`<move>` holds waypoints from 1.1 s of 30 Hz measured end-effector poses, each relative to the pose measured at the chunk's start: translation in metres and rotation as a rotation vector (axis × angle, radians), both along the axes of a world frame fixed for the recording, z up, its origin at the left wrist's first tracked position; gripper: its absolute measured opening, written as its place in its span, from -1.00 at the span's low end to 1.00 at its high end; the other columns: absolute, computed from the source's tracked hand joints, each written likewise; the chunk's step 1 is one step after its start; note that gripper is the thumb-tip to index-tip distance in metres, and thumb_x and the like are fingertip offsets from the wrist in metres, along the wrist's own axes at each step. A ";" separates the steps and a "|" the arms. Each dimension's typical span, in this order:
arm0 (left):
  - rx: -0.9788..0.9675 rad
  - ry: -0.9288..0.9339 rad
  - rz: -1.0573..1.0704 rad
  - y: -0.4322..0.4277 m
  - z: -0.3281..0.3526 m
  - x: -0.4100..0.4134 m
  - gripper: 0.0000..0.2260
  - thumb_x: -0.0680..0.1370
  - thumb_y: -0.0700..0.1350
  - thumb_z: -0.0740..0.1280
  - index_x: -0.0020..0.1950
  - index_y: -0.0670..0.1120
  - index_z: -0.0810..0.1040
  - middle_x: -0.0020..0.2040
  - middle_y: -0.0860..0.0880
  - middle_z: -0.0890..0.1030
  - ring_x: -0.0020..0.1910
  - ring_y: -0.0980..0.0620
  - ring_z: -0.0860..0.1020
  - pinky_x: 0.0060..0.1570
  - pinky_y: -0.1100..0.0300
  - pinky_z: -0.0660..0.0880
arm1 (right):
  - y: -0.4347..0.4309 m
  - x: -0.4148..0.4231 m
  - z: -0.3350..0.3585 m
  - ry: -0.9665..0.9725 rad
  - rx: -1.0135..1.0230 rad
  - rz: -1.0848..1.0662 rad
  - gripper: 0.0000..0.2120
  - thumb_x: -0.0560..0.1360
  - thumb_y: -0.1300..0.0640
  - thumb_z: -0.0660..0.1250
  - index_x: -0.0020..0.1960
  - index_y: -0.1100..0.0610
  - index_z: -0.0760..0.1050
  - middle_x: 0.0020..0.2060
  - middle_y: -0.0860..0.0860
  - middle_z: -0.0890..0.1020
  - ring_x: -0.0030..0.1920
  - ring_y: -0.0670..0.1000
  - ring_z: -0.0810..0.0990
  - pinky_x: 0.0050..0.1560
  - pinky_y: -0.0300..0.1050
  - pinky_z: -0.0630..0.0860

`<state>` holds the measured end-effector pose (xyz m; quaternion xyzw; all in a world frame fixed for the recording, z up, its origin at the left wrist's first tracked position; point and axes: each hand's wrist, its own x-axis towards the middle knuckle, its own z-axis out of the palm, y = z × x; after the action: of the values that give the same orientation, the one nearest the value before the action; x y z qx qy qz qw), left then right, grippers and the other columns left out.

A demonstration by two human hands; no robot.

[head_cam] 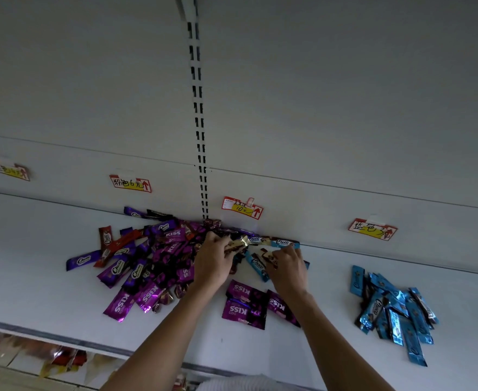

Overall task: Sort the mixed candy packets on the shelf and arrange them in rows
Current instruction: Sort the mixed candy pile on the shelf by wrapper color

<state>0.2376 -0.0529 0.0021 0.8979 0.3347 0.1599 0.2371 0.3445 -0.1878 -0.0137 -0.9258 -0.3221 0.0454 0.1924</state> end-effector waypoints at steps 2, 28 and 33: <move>-0.025 -0.043 0.011 0.002 0.001 -0.002 -0.82 0.56 -0.15 0.28 0.13 -0.16 0.51 0.06 -0.07 0.47 0.00 0.00 0.50 -0.16 0.27 0.46 | 0.001 -0.002 -0.001 -0.054 -0.026 0.019 -0.71 0.56 0.04 0.23 0.20 0.17 0.48 0.18 0.06 0.49 0.20 0.02 0.39 0.08 -0.11 0.50; -0.499 -0.177 -0.033 -0.002 0.012 -0.045 -0.81 0.61 -0.07 0.19 -0.21 -0.03 0.37 -0.44 0.04 0.37 -0.47 0.09 0.35 -0.48 0.36 0.24 | 0.006 -0.006 0.014 0.208 0.014 -0.191 -0.85 0.56 0.13 0.23 0.03 0.21 0.41 0.04 0.17 0.55 -0.09 0.08 0.58 -0.25 -0.09 0.56; -0.550 -0.170 -0.022 -0.004 0.016 -0.051 -0.86 0.60 -0.08 0.21 -0.15 -0.06 0.40 -0.36 0.02 0.40 -0.39 0.09 0.36 -0.47 0.39 0.28 | 0.019 -0.029 0.016 0.187 0.123 0.040 -0.82 0.56 0.16 0.19 0.11 0.22 0.43 0.08 0.12 0.56 -0.06 0.05 0.54 -0.13 -0.13 0.50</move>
<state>0.1866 -0.0567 0.0182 0.7869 0.3345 0.1352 0.5006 0.3153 -0.1692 0.0021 -0.8975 -0.3233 0.1155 0.2769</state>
